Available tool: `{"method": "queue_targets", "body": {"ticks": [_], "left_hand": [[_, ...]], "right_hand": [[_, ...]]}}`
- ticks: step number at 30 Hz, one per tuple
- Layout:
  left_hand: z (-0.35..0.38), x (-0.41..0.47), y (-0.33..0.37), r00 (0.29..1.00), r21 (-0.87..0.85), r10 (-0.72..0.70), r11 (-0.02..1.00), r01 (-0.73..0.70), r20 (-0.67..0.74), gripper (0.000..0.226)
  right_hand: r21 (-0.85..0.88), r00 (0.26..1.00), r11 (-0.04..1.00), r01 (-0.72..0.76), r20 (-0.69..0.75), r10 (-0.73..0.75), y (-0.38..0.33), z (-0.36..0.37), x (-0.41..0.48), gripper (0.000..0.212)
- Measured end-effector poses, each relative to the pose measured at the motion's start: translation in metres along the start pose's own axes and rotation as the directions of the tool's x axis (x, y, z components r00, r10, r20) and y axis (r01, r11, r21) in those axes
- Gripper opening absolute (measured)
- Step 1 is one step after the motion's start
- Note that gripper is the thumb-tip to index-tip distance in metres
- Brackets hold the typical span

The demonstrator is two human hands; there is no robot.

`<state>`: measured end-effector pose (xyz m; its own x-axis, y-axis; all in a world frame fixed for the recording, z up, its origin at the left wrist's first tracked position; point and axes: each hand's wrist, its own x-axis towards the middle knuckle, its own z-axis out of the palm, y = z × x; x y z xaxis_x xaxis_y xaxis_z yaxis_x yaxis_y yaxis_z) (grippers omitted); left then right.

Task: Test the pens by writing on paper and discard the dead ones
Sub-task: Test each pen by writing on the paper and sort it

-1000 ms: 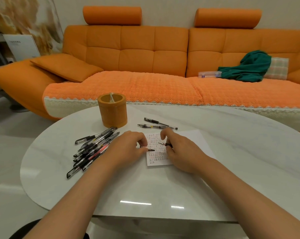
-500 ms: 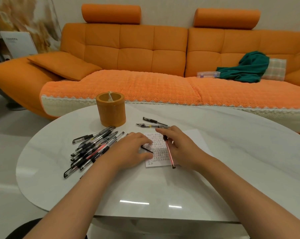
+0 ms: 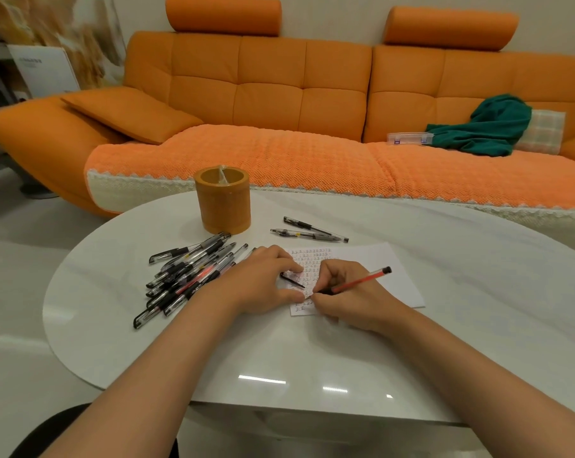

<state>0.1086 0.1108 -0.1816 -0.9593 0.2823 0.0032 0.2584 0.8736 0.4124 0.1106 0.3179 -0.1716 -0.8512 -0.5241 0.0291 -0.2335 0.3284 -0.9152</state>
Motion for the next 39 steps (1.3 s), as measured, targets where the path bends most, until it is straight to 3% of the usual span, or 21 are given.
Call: {"method": "queue_targets", "body": {"ticks": [39], "left_hand": [[0.0014, -0.002, 0.0024, 1.0, -0.044, -0.023, 0.999, 0.023, 0.002, 0.059]], "right_hand": [[-0.115, 0.999, 0.993, 0.034, -0.018, -0.036, 0.0102, 0.0054, 0.0012, 0.017]]}}
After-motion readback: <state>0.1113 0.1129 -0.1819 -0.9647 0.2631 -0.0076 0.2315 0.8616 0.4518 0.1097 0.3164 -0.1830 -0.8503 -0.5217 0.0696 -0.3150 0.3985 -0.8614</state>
